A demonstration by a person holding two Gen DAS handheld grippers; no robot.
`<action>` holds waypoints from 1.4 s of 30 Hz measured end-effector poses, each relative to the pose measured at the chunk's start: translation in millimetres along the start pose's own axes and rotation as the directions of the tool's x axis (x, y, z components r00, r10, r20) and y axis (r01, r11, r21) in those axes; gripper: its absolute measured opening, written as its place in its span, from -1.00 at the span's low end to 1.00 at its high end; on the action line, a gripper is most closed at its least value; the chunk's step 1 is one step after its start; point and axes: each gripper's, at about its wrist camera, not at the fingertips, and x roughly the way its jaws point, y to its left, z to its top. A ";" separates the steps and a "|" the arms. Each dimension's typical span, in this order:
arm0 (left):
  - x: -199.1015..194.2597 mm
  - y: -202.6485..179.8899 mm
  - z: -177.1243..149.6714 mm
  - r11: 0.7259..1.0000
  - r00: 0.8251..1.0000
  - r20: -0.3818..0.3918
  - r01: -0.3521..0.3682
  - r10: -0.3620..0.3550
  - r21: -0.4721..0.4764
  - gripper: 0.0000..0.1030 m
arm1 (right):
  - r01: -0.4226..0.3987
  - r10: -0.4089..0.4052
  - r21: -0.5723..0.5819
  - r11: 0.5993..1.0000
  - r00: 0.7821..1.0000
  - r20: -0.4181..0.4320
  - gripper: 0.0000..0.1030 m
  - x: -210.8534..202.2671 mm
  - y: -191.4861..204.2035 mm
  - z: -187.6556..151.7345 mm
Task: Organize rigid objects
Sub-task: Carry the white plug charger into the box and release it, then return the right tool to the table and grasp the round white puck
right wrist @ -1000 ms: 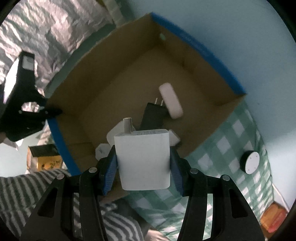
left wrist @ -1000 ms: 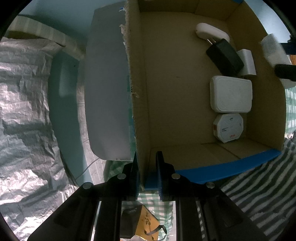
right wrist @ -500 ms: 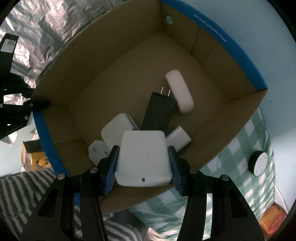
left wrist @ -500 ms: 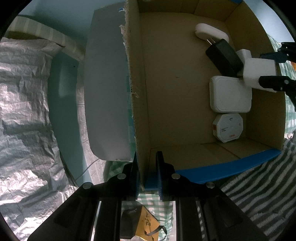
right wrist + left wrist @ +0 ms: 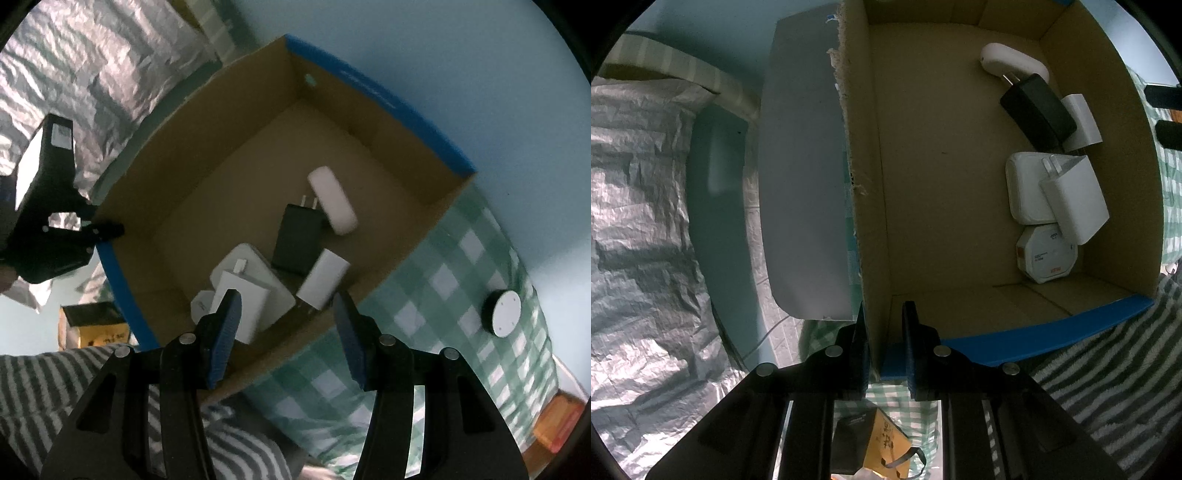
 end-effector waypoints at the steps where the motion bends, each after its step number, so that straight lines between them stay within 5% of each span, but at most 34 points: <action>1: -0.1 0.1 0.0 1.000 1.000 -0.001 0.000 0.000 0.001 -0.70 | 0.001 -0.001 0.007 1.000 1.000 0.004 0.02 -2.3 -2.8 -2.1; 18: -1.3 4.9 -0.6 1.000 1.000 -0.004 0.009 -0.009 -0.013 -0.70 | 0.075 -0.081 0.199 0.977 0.997 0.020 0.03 -35.5 -96.9 -40.9; 30: -0.6 6.6 -1.8 0.999 1.000 -0.010 0.005 -0.005 -0.046 -0.70 | 0.179 -0.156 0.398 0.900 0.984 -0.089 0.13 12.0 -217.9 -64.7; 42: 0.2 6.0 -0.4 0.997 1.000 -0.024 -0.013 0.011 -0.071 -0.70 | 0.169 -0.128 0.448 0.878 0.985 -0.119 0.31 52.2 -264.7 -57.9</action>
